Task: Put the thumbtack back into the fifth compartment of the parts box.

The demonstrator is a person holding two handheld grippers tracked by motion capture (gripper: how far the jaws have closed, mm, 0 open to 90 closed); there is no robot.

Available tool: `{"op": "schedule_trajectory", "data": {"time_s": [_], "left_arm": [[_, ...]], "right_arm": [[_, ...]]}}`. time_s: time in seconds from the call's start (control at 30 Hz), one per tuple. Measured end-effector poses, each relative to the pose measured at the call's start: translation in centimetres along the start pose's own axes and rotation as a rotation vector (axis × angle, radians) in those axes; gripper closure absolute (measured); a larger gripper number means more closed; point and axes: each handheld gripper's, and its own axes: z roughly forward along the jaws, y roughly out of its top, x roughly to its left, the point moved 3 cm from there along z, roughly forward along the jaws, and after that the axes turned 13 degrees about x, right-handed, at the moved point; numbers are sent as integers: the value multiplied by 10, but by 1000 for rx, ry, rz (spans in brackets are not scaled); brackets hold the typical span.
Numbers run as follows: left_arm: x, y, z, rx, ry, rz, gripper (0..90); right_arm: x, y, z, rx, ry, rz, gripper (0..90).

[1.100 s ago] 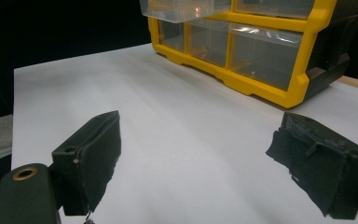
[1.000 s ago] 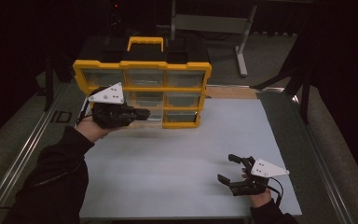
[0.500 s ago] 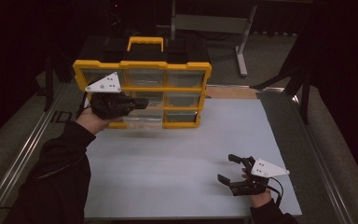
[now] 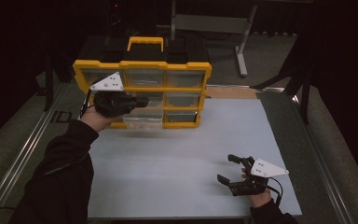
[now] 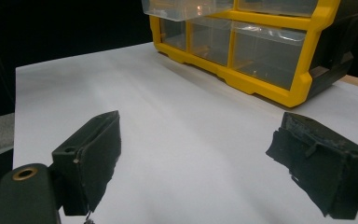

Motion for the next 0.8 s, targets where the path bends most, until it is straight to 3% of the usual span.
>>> {"op": "schedule_trajectory", "data": {"time_s": [0.2,0.53,0.8], "left_arm": [[5,-2,9,31,8,-34,852],[7,-5,17,75,-4,-56,848],[12,-7,27,182,6,-87,848]], "right_arm": [[0,0,0,0,0,1,139],[0,0,0,1,3,1,139],[-1,0,1,4,5,3,139]]}}
